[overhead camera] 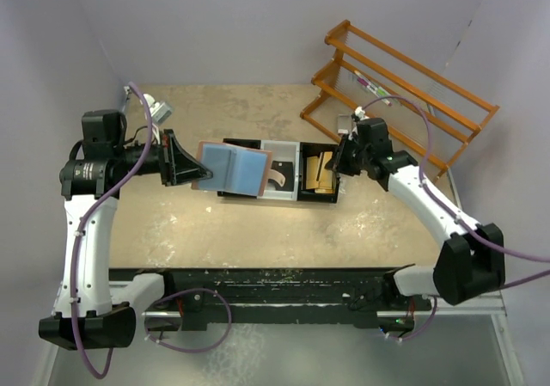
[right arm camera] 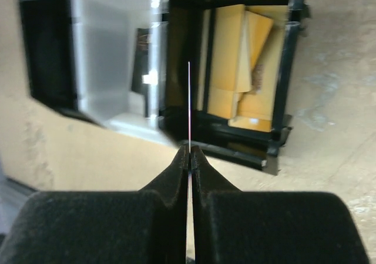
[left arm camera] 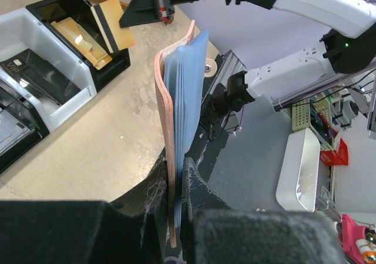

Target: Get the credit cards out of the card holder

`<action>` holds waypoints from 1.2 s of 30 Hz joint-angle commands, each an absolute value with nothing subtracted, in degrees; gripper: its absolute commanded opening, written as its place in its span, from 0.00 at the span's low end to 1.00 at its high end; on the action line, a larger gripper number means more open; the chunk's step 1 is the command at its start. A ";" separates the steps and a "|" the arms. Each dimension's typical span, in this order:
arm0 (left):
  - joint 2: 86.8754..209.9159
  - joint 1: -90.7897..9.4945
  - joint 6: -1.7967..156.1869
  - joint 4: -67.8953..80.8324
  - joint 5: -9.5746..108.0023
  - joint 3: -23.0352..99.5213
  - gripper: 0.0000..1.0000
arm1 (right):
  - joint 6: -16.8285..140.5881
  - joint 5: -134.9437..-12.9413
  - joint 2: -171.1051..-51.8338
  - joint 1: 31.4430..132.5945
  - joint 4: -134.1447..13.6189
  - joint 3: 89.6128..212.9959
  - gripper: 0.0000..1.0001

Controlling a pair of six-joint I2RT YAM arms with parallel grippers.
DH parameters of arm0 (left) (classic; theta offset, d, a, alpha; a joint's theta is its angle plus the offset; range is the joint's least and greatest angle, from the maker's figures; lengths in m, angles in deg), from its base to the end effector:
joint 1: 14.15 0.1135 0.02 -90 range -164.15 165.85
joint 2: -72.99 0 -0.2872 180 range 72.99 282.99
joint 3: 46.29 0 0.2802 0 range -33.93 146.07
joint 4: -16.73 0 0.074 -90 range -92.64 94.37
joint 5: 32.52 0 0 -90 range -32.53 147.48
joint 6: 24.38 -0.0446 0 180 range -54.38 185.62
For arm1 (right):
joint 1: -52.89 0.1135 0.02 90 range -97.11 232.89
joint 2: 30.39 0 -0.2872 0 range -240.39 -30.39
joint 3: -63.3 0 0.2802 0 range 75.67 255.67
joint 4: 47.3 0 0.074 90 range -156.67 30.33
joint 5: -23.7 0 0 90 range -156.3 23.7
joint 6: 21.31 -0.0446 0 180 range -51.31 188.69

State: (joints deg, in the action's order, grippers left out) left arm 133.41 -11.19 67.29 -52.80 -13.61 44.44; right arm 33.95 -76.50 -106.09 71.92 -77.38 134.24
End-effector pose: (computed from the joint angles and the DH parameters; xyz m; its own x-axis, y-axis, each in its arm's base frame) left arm 0.1906 -0.0324 0.4487 -0.6520 -0.0432 -0.7570 0.6965 0.3604 -0.6205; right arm 0.3047 0.1135 0.3012 -0.7050 0.3501 -0.6168 -0.0689 0.8318 0.5508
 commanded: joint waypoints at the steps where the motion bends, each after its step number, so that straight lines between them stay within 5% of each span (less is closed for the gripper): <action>1: 132.14 -11.41 65.15 -52.94 -15.28 47.24 0.00 | 35.84 -69.51 -111.13 71.79 -77.14 136.75 0.00; 17: 131.47 -11.41 65.52 -53.28 -16.33 47.61 0.00 | 38.39 -68.34 -127.57 71.85 -71.81 143.84 0.02; 22: 131.44 -11.40 66.82 -51.91 -17.30 47.60 0.00 | 37.88 -67.21 -125.36 71.88 -72.51 143.72 0.27; 29: 131.39 -11.39 68.86 -49.93 -18.20 47.46 0.00 | 36.65 -67.24 -114.60 73.45 -74.24 144.35 0.47; 36: 131.36 -11.39 69.48 -49.23 -18.63 47.11 0.00 | 33.67 -83.53 -102.24 77.30 -66.46 144.26 0.80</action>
